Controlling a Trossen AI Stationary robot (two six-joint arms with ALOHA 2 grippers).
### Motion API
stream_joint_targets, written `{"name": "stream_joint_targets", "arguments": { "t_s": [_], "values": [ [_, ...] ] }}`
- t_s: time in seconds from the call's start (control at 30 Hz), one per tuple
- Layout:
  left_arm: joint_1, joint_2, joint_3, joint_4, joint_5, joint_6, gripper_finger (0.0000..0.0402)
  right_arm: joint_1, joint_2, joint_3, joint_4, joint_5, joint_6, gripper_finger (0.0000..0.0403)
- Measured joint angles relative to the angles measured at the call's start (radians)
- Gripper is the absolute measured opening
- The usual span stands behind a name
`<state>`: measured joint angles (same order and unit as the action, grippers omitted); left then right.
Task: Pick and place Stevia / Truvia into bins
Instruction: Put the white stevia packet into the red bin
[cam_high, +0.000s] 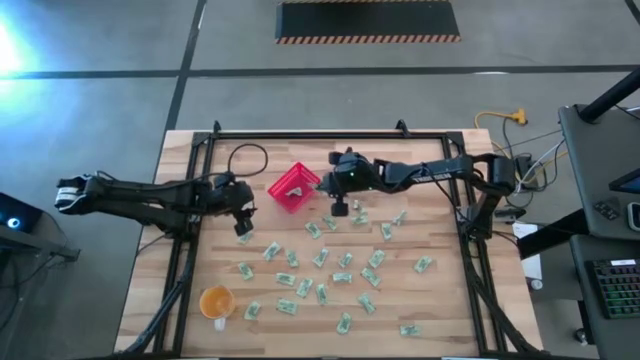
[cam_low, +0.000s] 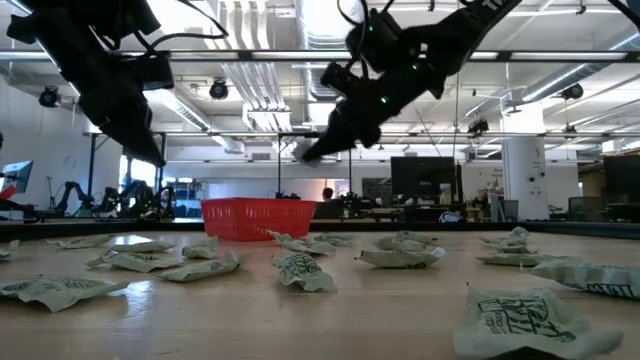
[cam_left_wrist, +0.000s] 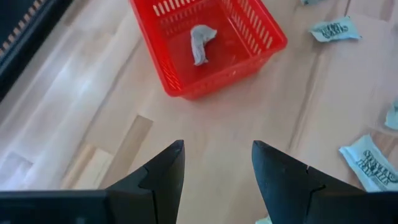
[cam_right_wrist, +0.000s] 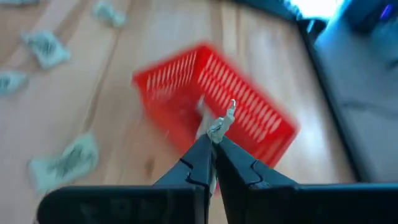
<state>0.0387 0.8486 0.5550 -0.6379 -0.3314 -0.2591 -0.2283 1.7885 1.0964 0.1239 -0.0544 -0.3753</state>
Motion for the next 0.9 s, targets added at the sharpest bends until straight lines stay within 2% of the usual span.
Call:
{"name": "stream_joint_targets", "arguments": {
  "t_s": [0.13,0.3,0.5,0.57,0.67,0.9],
  "values": [
    [0.0,0.002,-0.004,0.0,0.007,-0.006,0.0171,0.002,0.021,0.054,0.026,-0.007,-0.081,0.0013],
    [0.0,0.005,-0.005,0.0,0.013,-0.023,0.0171,0.001,0.109,0.13,-0.008,-0.003,-0.126,0.0013],
    [0.0,0.008,-0.006,0.0,0.014,-0.023,0.0171,-0.009,0.215,0.226,-0.087,0.109,-0.139,0.0013],
    [0.0,0.008,-0.006,-0.001,0.014,-0.023,0.0171,-0.016,0.234,0.257,-0.14,0.115,-0.145,0.0015],
    [0.0,0.008,-0.006,0.0,0.014,-0.023,0.0171,-0.018,0.243,0.279,-0.173,0.114,-0.14,0.003],
    [0.0,0.045,-0.037,0.001,0.04,-0.077,0.0171,-0.016,0.224,0.281,-0.18,0.11,-0.133,0.0095]
  ]
}}
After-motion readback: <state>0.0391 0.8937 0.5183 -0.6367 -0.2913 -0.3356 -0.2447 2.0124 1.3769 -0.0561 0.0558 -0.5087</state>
